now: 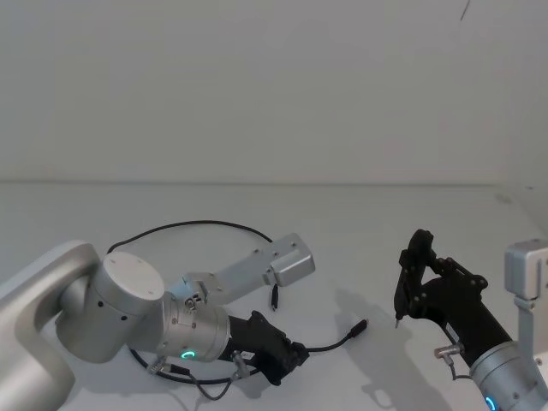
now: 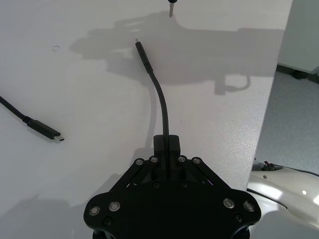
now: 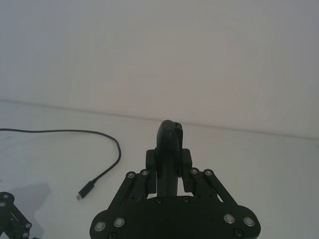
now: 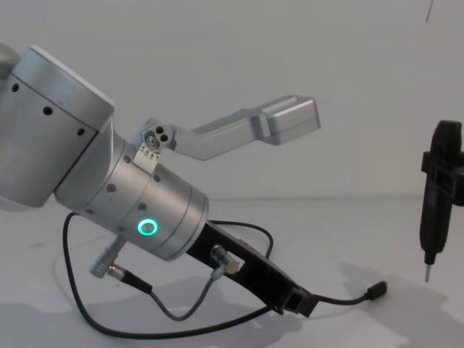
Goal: Pick up the data cable with the one hand.
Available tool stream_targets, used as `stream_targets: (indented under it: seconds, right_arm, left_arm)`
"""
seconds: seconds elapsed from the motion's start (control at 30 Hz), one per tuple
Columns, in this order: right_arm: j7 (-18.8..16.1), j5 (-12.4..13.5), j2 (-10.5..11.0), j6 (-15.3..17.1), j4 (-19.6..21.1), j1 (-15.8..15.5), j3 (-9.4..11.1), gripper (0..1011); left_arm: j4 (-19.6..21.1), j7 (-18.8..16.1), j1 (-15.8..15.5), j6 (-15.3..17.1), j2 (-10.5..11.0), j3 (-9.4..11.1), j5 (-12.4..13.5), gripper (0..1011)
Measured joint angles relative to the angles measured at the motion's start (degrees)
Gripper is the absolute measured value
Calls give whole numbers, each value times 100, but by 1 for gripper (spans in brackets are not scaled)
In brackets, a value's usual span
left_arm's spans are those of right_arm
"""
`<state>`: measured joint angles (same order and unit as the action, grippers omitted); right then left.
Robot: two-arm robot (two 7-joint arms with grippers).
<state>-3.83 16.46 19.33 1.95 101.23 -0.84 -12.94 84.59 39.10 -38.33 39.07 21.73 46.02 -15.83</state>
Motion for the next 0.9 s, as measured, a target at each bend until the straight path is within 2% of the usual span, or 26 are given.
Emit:
stream_targets:
  seconds: [0.13,0.37,0.63,0.9]
  right_arm:
    - [-9,9,-7,4,12,0,14,279]
    - [-116,168,-29,55,113,9,89,279]
    - [-335,592,-79,250,353,50,270,279]
    - [-516,1020,-90,465,531,130,455,279]
  left_arm:
    - [2,0,0,-27,8,8,0,38]
    - [86,20,-7,-327,122,45,61,38]
    - [312,142,-44,-749,403,65,140,38]
    - [529,227,-68,-970,645,56,162,38]
